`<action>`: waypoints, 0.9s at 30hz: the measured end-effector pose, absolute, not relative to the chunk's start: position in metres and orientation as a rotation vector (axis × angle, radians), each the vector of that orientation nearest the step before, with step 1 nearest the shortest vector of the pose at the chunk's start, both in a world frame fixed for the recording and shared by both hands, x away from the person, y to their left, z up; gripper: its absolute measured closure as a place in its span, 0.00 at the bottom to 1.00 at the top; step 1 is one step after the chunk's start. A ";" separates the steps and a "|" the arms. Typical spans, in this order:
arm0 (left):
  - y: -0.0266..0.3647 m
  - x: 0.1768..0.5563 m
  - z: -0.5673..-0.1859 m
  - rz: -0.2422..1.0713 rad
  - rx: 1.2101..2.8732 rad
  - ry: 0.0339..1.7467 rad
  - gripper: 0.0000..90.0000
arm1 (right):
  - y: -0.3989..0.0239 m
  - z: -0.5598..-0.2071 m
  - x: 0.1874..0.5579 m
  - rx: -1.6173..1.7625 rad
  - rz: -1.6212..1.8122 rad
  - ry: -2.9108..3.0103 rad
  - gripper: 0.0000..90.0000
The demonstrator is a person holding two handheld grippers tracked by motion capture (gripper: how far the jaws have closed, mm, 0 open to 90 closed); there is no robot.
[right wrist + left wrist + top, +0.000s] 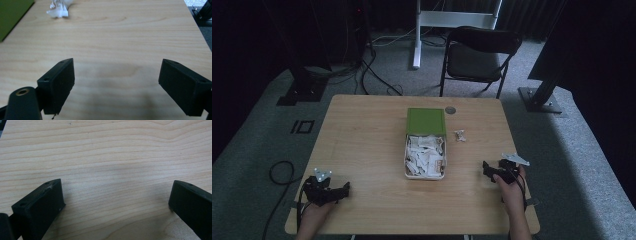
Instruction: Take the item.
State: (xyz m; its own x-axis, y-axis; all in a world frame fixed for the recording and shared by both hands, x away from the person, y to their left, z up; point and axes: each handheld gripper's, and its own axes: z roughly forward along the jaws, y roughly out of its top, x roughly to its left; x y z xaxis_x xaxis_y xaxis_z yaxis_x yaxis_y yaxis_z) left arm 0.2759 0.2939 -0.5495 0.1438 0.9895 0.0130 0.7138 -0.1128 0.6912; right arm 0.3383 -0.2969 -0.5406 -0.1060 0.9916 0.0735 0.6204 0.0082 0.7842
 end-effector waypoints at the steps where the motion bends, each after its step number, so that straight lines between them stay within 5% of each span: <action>1: 0.294 0.276 -0.549 0.666 1.890 1.625 0.01 | -0.298 -0.541 0.336 1.651 0.932 1.775 0.15; 27: 0.294 0.276 -0.549 0.666 1.890 1.625 0.01 | -0.306 -0.553 0.277 1.609 0.856 1.854 0.15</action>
State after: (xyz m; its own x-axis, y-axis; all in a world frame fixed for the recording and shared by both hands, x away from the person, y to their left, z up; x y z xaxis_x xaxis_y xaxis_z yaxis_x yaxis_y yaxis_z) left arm 0.2758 0.2939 -0.5495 0.1444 0.9894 0.0138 0.7143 -0.1139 0.6905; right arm 0.2769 -0.3059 -0.5533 -0.1455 0.9893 0.0103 0.6495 0.0876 0.7553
